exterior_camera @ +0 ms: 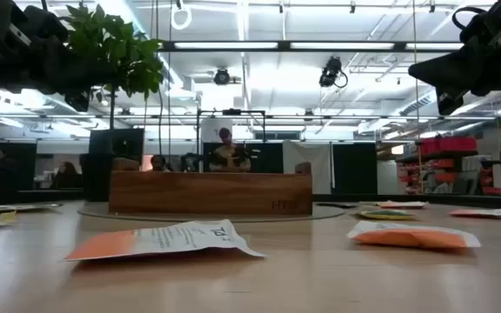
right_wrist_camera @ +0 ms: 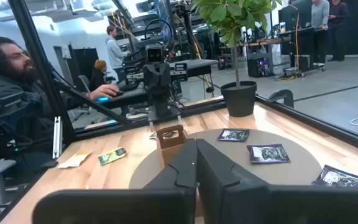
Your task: Pick & Place Tea
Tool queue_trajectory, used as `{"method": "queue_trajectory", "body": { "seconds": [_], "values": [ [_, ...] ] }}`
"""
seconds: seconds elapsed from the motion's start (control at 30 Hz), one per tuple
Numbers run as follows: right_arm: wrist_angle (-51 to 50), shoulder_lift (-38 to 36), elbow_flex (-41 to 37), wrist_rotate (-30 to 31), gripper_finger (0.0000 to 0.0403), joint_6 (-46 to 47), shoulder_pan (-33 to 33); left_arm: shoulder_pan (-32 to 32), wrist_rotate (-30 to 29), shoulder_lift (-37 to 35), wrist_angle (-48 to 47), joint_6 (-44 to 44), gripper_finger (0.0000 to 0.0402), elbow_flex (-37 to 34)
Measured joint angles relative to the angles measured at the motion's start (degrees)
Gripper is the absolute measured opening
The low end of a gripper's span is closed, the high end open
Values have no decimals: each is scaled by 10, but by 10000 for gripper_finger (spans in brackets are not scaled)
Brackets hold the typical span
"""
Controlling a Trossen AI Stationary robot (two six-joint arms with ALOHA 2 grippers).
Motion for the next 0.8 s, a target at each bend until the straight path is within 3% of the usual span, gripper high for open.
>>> {"method": "queue_trajectory", "body": {
  "seconds": [0.37, 0.63, 0.8],
  "values": [
    [3, 0, 0, 2, 9, 11, 0, 0, 0, 0, 0, 0, 25, 0],
    [15, 0, 0, 101, 12, 30, 0, 0, 0, 0, 0, 0, 25, 0],
    [3, 0, 10, 149, 41, 54, -3, 0, 0, 0, 0, 0, 25, 0]
  ]
}}
